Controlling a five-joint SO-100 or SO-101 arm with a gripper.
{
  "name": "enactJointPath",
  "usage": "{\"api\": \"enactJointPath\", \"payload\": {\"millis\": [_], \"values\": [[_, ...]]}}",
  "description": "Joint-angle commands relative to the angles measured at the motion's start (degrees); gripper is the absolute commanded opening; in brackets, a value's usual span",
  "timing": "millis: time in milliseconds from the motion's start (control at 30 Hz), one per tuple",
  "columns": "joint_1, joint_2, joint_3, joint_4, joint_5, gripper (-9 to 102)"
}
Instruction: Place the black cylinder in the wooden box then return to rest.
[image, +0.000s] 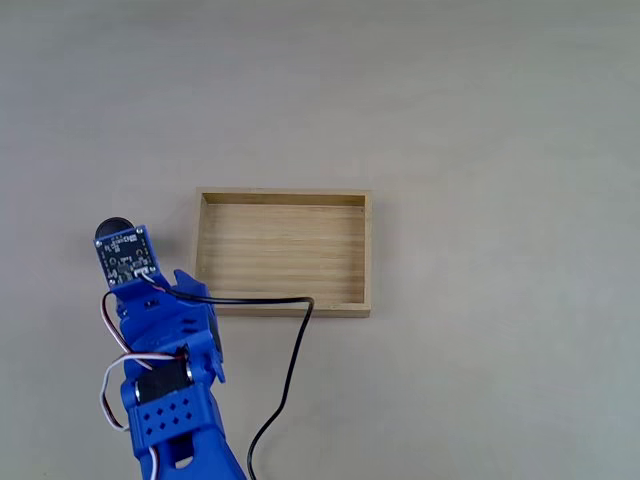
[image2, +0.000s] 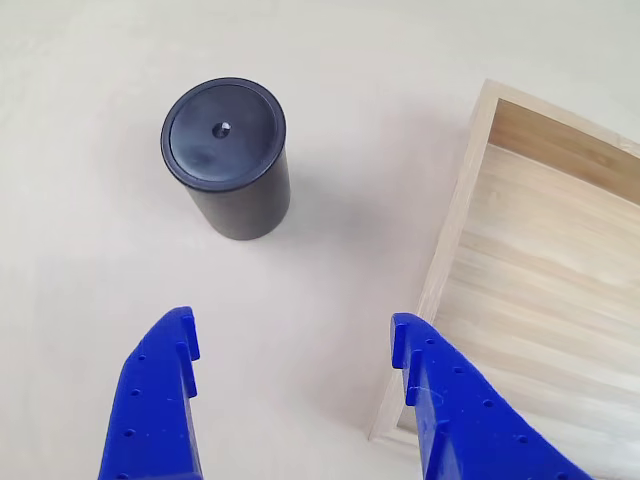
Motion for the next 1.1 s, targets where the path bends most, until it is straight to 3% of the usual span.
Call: {"api": "enactJointPath", "payload": {"millis": [0, 1067], "values": [[-1.41, 1.23, -8.88, -2.2, -0.35, 30], [-3.25, 19.07, -25.58, -2.55, 0.88, 32]]}}
